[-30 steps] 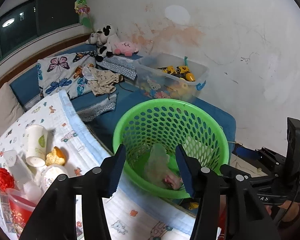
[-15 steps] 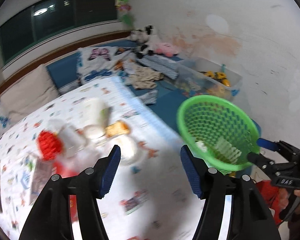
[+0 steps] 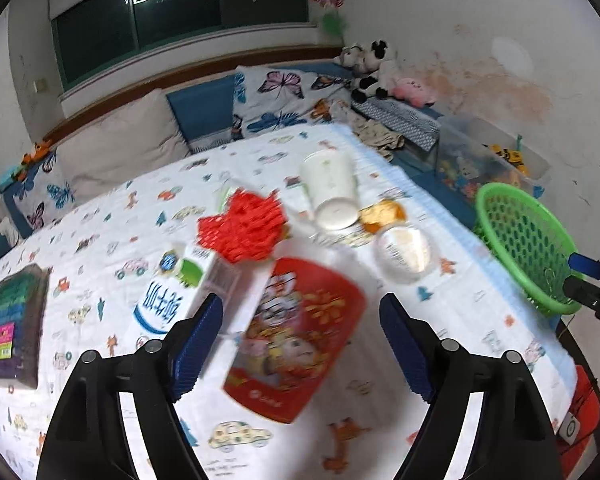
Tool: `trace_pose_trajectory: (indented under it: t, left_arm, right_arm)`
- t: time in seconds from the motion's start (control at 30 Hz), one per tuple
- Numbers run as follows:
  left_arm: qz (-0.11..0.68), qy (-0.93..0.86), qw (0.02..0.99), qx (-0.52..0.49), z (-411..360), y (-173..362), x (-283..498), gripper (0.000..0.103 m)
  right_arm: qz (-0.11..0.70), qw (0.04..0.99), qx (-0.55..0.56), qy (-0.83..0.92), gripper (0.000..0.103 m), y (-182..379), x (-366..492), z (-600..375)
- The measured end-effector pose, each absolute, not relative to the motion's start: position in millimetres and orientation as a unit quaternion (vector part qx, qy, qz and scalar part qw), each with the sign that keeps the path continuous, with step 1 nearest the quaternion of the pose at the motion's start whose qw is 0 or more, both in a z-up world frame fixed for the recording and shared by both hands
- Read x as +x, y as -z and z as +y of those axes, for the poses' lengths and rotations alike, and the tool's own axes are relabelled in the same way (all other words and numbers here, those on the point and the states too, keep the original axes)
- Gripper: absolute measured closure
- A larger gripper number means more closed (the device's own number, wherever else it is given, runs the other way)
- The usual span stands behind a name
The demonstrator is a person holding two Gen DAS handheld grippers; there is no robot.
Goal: Collect trash
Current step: 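Return the left tool to the bed and grasp the red paper cup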
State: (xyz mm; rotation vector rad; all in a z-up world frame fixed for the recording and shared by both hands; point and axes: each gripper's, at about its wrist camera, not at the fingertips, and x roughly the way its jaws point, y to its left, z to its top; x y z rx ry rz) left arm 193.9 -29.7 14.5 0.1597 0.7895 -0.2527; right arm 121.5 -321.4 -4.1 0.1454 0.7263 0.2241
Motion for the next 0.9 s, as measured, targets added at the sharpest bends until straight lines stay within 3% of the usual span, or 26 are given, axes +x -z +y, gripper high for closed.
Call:
trace_pose_trajectory:
  t: [0.63,0.73,0.8,0.9]
  left_arm:
    - [0.422,0.149,0.888,0.106,-39.4,23.0,222.8,0.020]
    - [0.421,0.155,0.887,0.105,-41.3,24.8,225.1,0.022]
    - [0.420,0.165,0.887,0.102,-42.5,24.9,224.5,0.030]
    - [0.410,0.164,0.890,0.111,-43.9,25.0,221.3,0.032]
  right_arm:
    - [0.380,0.909,0.026,-0.171,0.022,6.8,171.2,-261.1]
    - [0.380,0.908,0.020,-0.174,0.022,7.1,175.7,-255.7]
    - [0.382,0.907,0.017,-0.176,0.022,7.7,178.4,-253.7]
    - [0.387,0.905,0.013,-0.177,0.022,11.1,184.7,-250.4]
